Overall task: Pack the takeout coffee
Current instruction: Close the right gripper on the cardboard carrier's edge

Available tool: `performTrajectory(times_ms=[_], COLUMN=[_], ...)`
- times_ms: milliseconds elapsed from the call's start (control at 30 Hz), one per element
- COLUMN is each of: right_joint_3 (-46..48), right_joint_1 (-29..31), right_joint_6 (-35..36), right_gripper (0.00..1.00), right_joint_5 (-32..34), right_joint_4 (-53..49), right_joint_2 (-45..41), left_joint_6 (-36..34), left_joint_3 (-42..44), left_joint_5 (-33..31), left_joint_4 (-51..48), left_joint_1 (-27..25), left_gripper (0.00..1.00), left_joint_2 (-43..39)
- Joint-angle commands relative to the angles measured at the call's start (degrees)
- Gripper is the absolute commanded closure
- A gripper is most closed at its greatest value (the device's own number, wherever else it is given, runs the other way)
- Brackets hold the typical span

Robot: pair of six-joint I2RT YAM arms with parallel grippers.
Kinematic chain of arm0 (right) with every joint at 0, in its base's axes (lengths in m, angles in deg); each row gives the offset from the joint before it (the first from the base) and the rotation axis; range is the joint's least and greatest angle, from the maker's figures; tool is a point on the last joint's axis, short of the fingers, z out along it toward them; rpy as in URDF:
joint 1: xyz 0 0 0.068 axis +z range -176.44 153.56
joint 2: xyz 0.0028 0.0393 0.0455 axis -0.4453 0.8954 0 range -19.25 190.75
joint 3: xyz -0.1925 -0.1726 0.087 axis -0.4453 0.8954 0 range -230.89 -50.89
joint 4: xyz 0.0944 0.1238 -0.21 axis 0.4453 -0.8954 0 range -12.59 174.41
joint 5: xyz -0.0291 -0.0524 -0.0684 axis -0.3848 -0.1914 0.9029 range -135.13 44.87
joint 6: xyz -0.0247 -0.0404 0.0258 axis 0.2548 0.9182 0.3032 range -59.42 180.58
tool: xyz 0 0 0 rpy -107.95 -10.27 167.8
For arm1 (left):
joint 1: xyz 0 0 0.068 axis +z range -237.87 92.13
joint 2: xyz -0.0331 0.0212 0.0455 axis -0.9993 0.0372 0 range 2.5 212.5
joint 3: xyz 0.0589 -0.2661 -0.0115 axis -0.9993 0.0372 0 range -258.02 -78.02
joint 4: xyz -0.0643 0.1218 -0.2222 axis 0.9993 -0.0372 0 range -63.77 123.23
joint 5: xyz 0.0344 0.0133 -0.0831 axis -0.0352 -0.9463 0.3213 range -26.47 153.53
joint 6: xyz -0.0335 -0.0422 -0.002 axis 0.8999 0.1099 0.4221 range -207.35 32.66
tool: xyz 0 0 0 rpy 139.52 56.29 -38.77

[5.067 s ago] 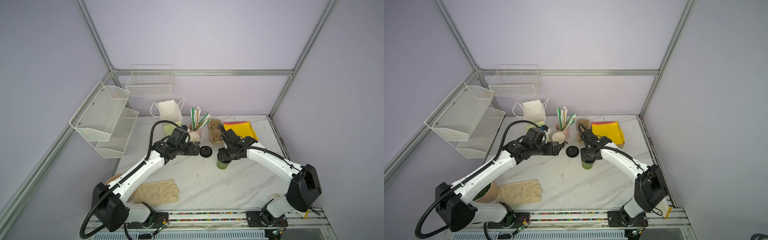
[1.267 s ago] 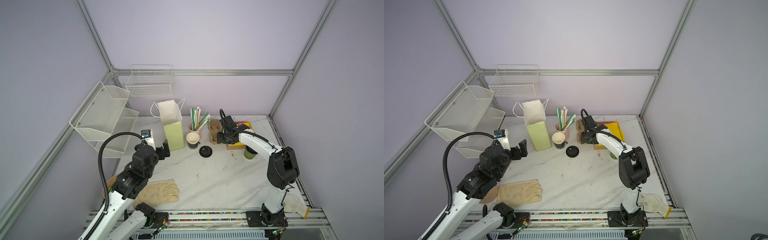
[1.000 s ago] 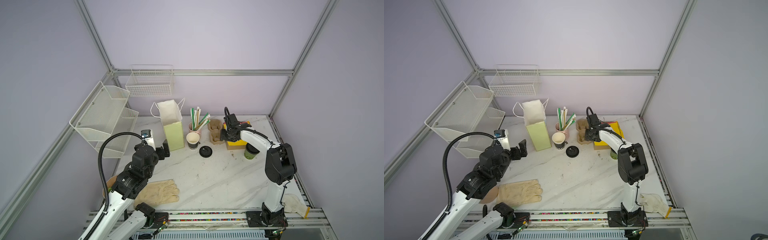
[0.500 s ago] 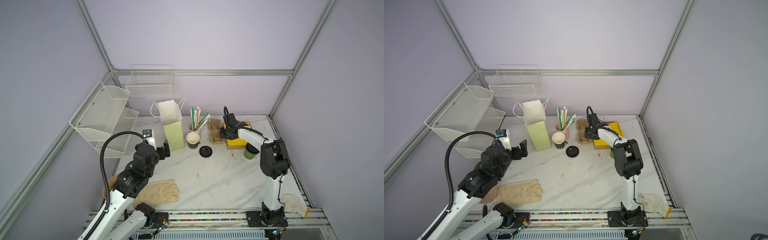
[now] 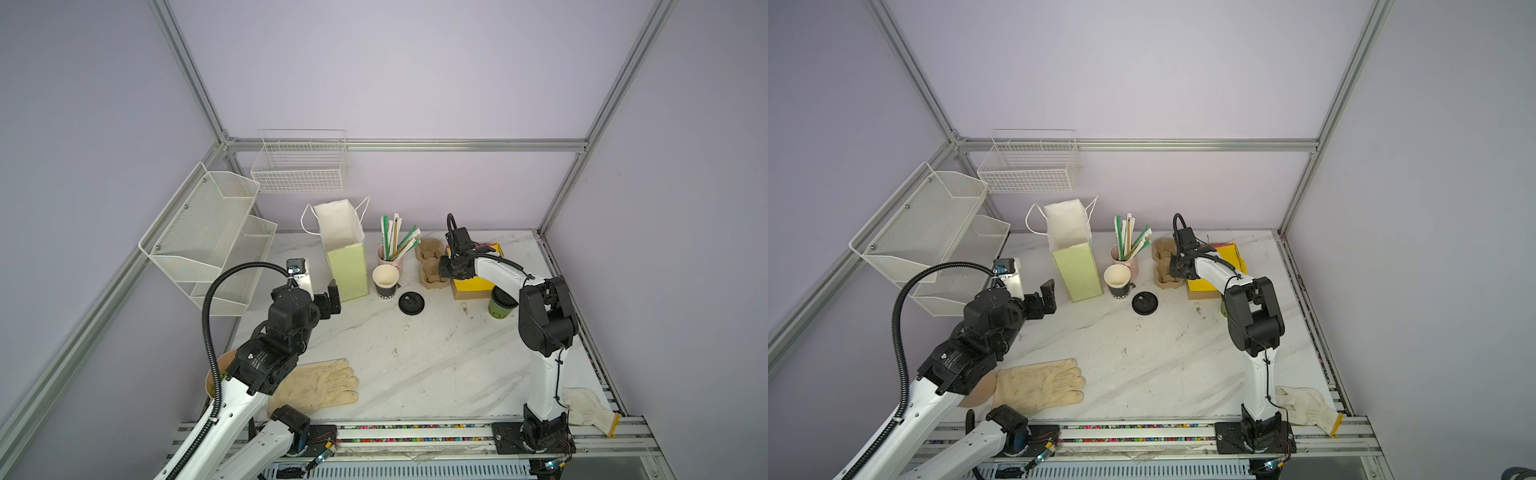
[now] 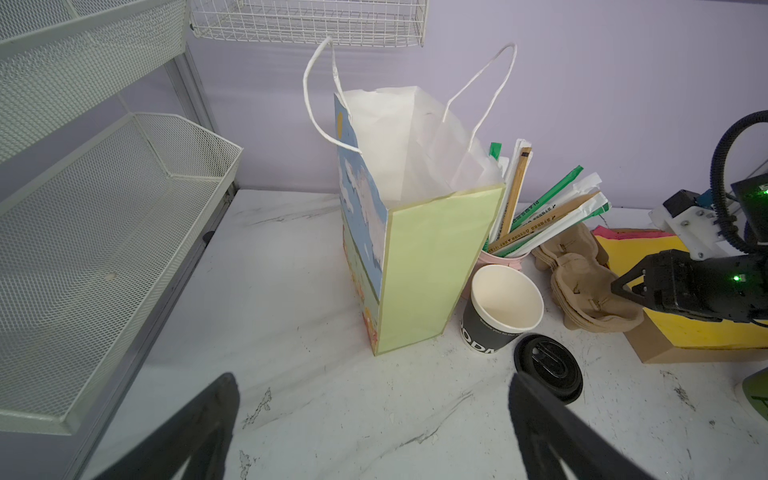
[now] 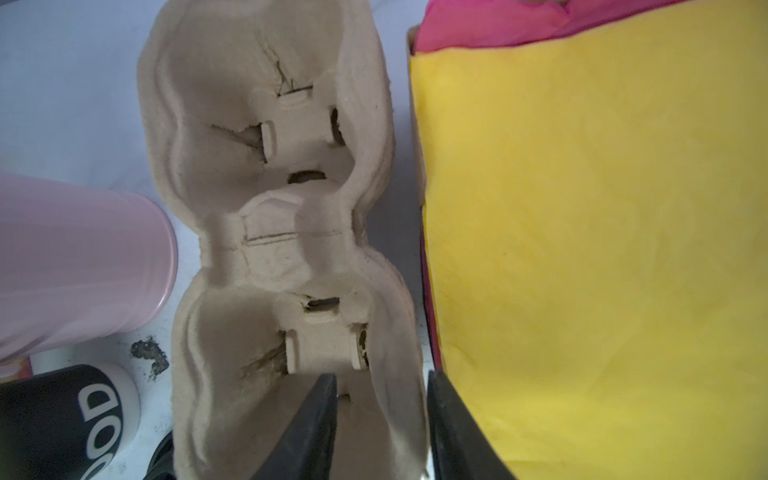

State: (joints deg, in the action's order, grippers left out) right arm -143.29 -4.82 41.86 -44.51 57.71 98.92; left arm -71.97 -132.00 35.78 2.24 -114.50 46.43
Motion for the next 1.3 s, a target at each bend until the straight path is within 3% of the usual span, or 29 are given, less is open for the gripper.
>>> performTrajectory(times_ms=[0, 267, 567, 1267], right_joint_3=[-1.47, -1.21, -1.47, -2.86], right_joint_1=[0.02, 0.05, 0.0, 0.0], right_joint_6=[0.3, 0.07, -0.18, -0.28], right_gripper=[0.64, 0.75, 0.78, 0.71], right_joint_5=[0.15, 0.25, -0.01, 0.24], right_joint_4=[0.24, 0.24, 0.48, -0.52], right_joint_2=[1.11, 1.14, 0.93, 1.61], left_joint_6=[-0.89, -1.0, -1.19, -1.31], left_joint_3=[2.09, 2.12, 2.12, 2.12], left_joint_5=[-0.92, -0.91, -0.82, -0.48], left_joint_4=[1.54, 1.61, 1.56, 1.62], left_joint_1=[0.2, 0.15, 0.19, 0.18], left_gripper=[0.0, 0.0, 0.0, 0.0], left_joint_2=[-0.24, -0.18, -0.19, 0.07])
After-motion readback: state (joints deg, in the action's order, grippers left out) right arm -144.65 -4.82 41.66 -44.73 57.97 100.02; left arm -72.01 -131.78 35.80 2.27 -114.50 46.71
